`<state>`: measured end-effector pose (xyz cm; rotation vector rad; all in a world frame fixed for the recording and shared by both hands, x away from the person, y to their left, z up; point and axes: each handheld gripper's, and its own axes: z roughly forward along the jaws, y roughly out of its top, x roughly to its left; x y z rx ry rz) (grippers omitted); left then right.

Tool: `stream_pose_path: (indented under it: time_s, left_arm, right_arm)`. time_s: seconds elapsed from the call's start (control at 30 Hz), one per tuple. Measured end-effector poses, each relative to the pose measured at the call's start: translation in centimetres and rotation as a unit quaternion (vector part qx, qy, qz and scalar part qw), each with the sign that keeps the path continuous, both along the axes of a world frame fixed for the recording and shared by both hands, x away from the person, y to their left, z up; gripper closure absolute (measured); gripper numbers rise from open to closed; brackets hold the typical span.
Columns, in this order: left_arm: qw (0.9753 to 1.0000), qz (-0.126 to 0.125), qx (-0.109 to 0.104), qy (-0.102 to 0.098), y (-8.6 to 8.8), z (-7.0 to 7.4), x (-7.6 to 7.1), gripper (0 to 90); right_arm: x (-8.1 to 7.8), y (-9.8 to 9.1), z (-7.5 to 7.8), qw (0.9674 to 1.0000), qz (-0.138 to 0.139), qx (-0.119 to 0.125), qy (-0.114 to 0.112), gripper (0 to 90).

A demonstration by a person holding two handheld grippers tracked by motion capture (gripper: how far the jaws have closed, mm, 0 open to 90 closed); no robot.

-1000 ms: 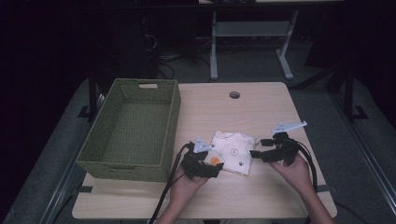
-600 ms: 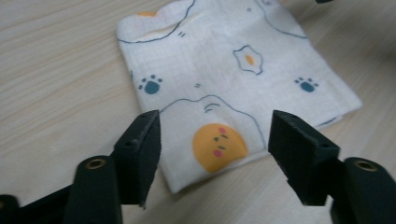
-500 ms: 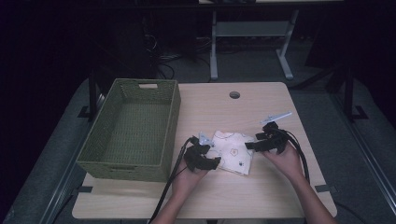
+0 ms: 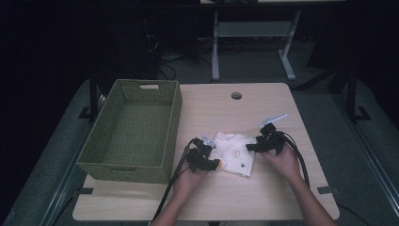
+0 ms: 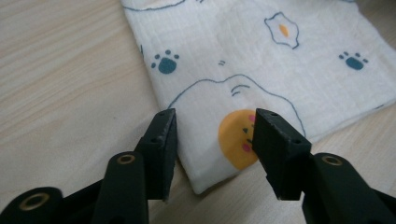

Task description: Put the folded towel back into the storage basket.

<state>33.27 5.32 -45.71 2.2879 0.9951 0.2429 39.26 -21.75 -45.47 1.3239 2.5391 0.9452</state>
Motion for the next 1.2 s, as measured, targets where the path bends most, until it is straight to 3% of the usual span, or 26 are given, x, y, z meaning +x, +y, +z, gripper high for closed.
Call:
stream_pose_path:
  time_s: [0.23, 0.37, 0.6, 0.67, 0.8, 0.87, 0.9, 0.93, 1.13, 1.2]
  left_arm:
    - [0.9999, -0.012, 0.0, 0.01, 0.0, 0.0, 0.0, 58.3]
    - [0.9998, -0.016, 0.0, 0.012, -0.1, 0.1, -0.2, 60.7]
    - [0.9996, -0.027, 0.003, 0.012, -0.5, 0.2, -0.5, 68.9]
    - [0.9995, -0.031, 0.002, 0.011, -0.7, 0.2, -0.6, 74.6]
    - [0.9993, -0.034, 0.0, 0.013, -0.8, 0.2, -0.6, 77.8]
    - [0.9992, -0.037, -0.003, 0.017, -0.7, 0.2, -0.5, 79.4]
    - [0.9992, -0.036, -0.006, 0.017, -0.7, 0.2, -0.5, 79.4]
    - [0.9991, -0.037, -0.005, 0.018, -0.6, 0.2, -0.4, 80.0]
    - [0.9988, -0.034, -0.028, 0.02, -0.3, 0.5, -0.4, 81.2]
    - [0.9986, -0.033, -0.035, 0.02, -0.1, 0.8, -0.4, 81.3]
  right_arm:
    - [0.7, 0.7, -0.3, 0.9997, 0.002, -0.021, 0.013, 37.4]
    - [0.9, 1.2, -0.3, 0.9994, 0.008, -0.033, 0.008, 40.0]
    - [0.9, 1.5, -0.2, 0.9994, 0.011, -0.033, 0.006, 54.4]
    - [0.9, 1.5, -0.2, 0.9997, 0.014, -0.02, 0.01, 64.5]
    - [0.9, 1.5, -0.3, 0.9997, 0.016, -0.007, 0.02, 71.6]
    - [1.2, 1.1, -0.4, 0.999, 0.013, 0.02, 0.038, 76.7]
    - [1.2, 1.1, -0.4, 0.999, 0.013, 0.02, 0.038, 76.7]
    - [1.4, 0.7, -0.6, 0.9978, 0.005, 0.042, 0.051, 78.1]
    - [1.5, 0.0, -0.6, 0.9945, 0.003, 0.079, 0.069, 79.5]
    - [1.6, -0.4, -0.4, 0.9916, 0.002, 0.106, 0.074, 80.6]
